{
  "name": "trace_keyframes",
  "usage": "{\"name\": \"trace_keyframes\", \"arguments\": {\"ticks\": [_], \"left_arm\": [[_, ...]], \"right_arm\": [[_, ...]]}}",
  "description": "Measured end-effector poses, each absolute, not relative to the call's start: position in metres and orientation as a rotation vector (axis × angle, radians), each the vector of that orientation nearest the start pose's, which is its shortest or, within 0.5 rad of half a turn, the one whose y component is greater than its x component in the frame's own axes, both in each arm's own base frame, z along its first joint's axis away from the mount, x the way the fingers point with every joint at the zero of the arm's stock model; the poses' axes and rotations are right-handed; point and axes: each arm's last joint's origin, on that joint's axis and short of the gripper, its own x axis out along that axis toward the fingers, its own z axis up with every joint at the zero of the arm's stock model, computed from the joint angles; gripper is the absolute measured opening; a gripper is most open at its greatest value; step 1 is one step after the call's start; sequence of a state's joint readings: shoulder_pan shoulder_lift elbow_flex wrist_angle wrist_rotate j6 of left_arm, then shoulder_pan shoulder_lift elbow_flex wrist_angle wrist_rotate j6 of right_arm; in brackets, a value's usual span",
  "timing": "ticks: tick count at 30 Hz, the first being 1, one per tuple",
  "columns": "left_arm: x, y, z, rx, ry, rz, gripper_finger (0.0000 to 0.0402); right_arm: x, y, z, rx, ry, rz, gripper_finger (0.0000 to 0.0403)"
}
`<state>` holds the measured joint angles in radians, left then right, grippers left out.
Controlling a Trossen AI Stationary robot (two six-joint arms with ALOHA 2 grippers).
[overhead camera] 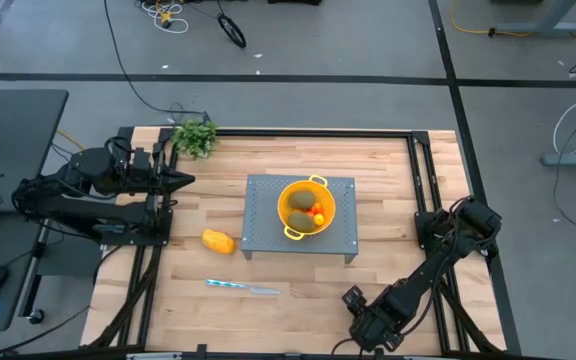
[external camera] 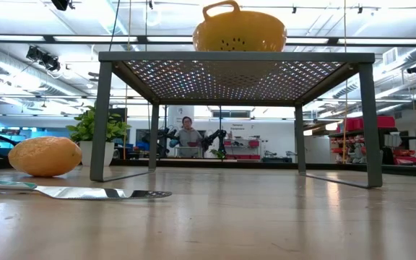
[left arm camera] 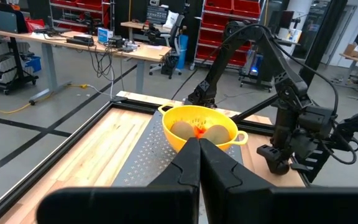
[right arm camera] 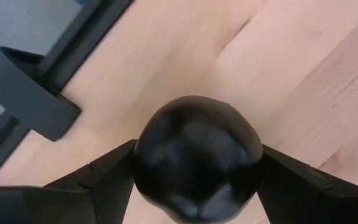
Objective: Pick & Place Fruit
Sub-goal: Put the plum into the strainer bowl on the shelf
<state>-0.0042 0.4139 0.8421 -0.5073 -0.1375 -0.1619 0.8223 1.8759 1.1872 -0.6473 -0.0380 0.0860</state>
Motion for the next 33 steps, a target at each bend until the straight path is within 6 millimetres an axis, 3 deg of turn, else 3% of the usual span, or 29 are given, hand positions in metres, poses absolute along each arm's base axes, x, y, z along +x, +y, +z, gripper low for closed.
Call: {"name": "trace_keyframes", "arguments": {"ticks": [8,19,33], "left_arm": [[0.072,0.004,0.358,-0.156,0.068,0.14,0.0002],[0.072,0.004,0.358,-0.156,0.068,0.139,0.0002],[0.072,0.004,0.358,-0.156,0.068,0.137,0.0002]], "right_arm": [[0.243,0.263,0.17,-0.476,1.268,0.682,0.0295],[0.244,0.264,0.176,-0.473,1.26,0.683,0.0295],[0.246,0.26,0.241,-0.457,1.102,0.611,0.0295]]}}
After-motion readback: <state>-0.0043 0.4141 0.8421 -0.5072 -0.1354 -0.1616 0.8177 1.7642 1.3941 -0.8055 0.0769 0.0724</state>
